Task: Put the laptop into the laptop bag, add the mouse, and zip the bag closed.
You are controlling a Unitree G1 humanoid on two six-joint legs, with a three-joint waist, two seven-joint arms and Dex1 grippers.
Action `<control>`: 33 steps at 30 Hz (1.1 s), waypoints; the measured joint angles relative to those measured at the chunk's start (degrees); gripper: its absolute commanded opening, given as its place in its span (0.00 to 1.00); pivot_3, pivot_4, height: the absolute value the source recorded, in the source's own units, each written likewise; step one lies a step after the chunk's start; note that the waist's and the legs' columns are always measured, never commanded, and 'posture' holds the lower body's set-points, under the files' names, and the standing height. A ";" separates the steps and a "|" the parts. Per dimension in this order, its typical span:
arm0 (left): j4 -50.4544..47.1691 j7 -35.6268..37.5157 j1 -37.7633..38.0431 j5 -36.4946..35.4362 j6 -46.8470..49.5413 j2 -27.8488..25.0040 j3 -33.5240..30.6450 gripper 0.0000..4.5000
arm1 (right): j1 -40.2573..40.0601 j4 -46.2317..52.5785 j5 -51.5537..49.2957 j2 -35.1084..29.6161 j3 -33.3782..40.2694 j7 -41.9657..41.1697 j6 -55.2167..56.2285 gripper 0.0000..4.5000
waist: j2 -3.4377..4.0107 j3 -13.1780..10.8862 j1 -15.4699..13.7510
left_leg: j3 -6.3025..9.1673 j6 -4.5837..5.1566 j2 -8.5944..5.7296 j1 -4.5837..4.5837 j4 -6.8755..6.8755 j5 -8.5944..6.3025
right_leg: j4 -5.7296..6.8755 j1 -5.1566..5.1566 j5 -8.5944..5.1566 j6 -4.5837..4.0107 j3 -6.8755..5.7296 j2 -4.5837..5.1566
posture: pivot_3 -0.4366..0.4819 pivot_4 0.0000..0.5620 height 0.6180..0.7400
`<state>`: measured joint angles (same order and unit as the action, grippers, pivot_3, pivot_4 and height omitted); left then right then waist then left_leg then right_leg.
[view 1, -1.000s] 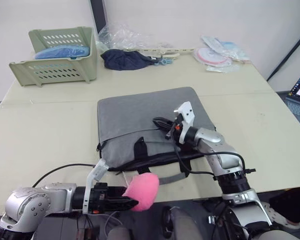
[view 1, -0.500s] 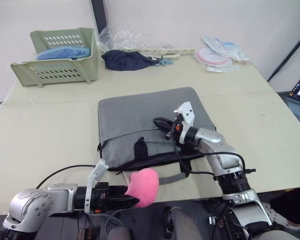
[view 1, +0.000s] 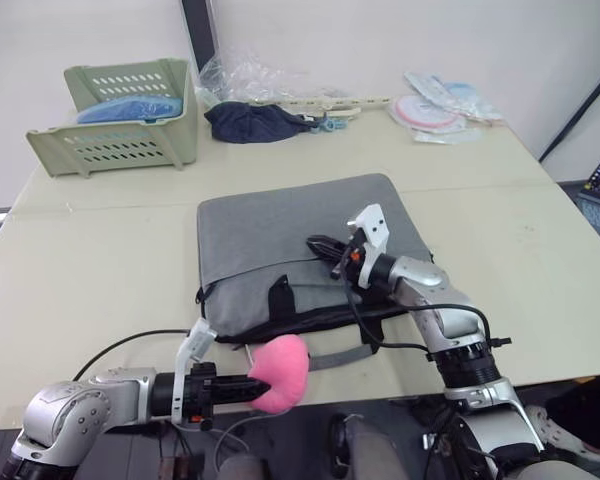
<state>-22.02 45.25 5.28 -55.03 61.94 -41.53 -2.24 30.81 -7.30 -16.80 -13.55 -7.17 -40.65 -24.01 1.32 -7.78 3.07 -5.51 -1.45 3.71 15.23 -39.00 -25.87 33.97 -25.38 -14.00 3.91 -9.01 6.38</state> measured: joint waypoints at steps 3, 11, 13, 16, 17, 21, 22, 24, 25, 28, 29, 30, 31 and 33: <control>0.01 0.46 0.14 0.24 -0.29 -0.01 -0.02 0.01 | 0.00 0.00 0.00 0.01 0.00 0.00 0.00 0.00 | -0.01 0.02 0.00 | 0.00 0.00 0.00 0.00 0.00 0.00 | 0.00 0.00 0.00 0.00 0.00 0.00 | 0.48 0.27 1.00; -0.02 1.31 0.02 0.36 -0.56 -0.52 0.02 0.01 | 0.01 0.00 0.00 0.31 0.00 0.01 0.00 0.00 | -0.01 0.01 0.01 | 0.02 0.00 0.02 0.01 0.00 0.00 | 0.00 -0.01 0.00 0.00 -0.01 0.00 | 0.48 0.27 1.00; -0.08 1.74 -0.30 0.45 -0.49 -1.24 0.14 0.01 | 0.02 0.00 0.00 0.45 0.00 0.02 0.00 0.00 | 0.00 0.01 0.06 | 0.02 0.00 0.03 0.02 0.01 0.00 | 0.00 -0.02 0.00 0.00 -0.01 -0.01 | 0.48 0.27 1.00; -0.61 1.99 -1.66 0.56 0.03 -2.27 0.43 0.01 | 0.02 0.00 0.00 0.51 0.02 0.02 0.00 0.00 | -0.02 0.01 0.09 | 0.01 0.00 0.03 0.03 0.01 0.00 | 0.01 -0.03 0.00 0.00 -0.01 -0.02 | 0.48 0.27 1.00; -0.99 2.35 -2.30 0.63 0.05 -2.77 0.57 0.01 | 0.02 0.00 0.00 0.51 0.02 0.02 0.00 0.00 | -0.02 0.01 0.09 | 0.02 0.00 0.03 0.03 0.01 0.00 | 0.00 -0.03 0.00 0.00 -0.01 -0.02 | 0.48 0.27 1.00; -2.64 2.98 -6.03 0.68 0.73 -4.44 0.96 0.01 | 0.01 0.00 0.00 0.61 0.05 0.05 0.00 0.00 | -0.03 0.00 0.10 | 0.01 0.00 0.03 0.03 0.01 0.00 | 0.01 -0.03 0.00 0.00 0.00 -0.03 | 0.48 0.27 1.00; -2.85 2.97 -6.62 0.66 0.80 -4.42 1.04 0.01 | 0.02 0.00 0.00 0.67 0.05 0.05 0.00 0.00 | -0.03 0.00 0.14 | 0.00 0.00 0.03 0.03 0.01 0.00 | 0.02 -0.03 0.00 0.00 0.00 -0.03 | 0.48 0.27 1.00; -3.32 2.94 -7.75 0.59 1.33 -4.37 1.34 0.01 | 0.03 0.00 0.00 0.81 0.05 0.05 0.00 0.00 | -0.03 0.00 0.23 | 0.00 0.00 0.04 0.03 0.04 0.00 | 0.08 -0.03 0.00 0.00 0.00 -0.06 | 0.48 0.27 1.00; -3.59 2.94 -8.01 0.58 1.60 -4.37 1.54 0.01 | 0.03 0.00 0.00 0.84 0.05 0.05 0.00 0.00 | -0.02 0.00 0.24 | 0.00 0.00 0.04 0.04 0.04 0.00 | 0.10 -0.03 0.00 0.00 -0.01 -0.07 | 0.48 0.27 1.00; -4.46 2.99 -8.19 1.12 1.75 -4.69 2.71 0.01 | 0.02 0.00 0.00 0.84 0.07 0.05 0.00 0.00 | -0.04 0.00 0.23 | -0.01 -0.01 0.04 0.04 0.03 0.00 | 0.07 -0.03 0.00 0.00 -0.01 -0.07 | 0.48 0.27 1.00; -4.66 3.03 -8.18 1.71 1.64 -5.24 3.44 0.01 | 0.02 0.00 0.00 0.85 0.07 0.05 0.00 0.00 | -0.04 -0.01 0.24 | 0.00 -0.01 0.04 0.04 0.04 0.00 | 0.04 -0.03 0.00 0.00 0.00 -0.08 | 0.48 0.27 1.00; -4.89 3.07 -8.18 2.50 1.48 -5.91 4.15 0.01 | 0.02 0.00 0.00 0.86 0.07 0.05 0.00 0.00 | -0.05 -0.01 0.25 | -0.01 -0.01 0.04 0.04 0.04 0.00 | 0.04 -0.03 0.00 0.00 0.00 -0.08 | 0.48 0.27 1.00; -4.99 3.10 -8.18 3.07 1.19 -6.14 4.59 0.01 | 0.02 0.00 0.00 0.86 0.07 0.05 0.00 0.00 | -0.04 -0.01 0.25 | -0.01 -0.01 0.04 0.03 0.04 0.00 | 0.03 -0.03 0.00 0.00 0.00 -0.08 | 0.48 0.27 1.00; -5.01 3.25 -8.20 3.76 0.24 -6.10 5.17 0.01 | 0.01 0.00 0.00 0.86 0.07 0.05 0.00 0.00 | -0.06 -0.01 0.24 | -0.01 0.00 0.04 0.04 0.04 0.00 | 0.03 -0.03 0.00 0.00 0.00 -0.08 | 0.48 0.27 1.00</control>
<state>-27.03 48.50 -2.93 -51.27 62.17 -47.62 2.93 30.83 -7.30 -16.80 -12.69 -7.10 -40.59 -24.01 1.26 -7.78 3.31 -5.52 -1.46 3.74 15.27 -38.96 -25.87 34.00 -25.40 -14.00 3.90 -9.01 6.29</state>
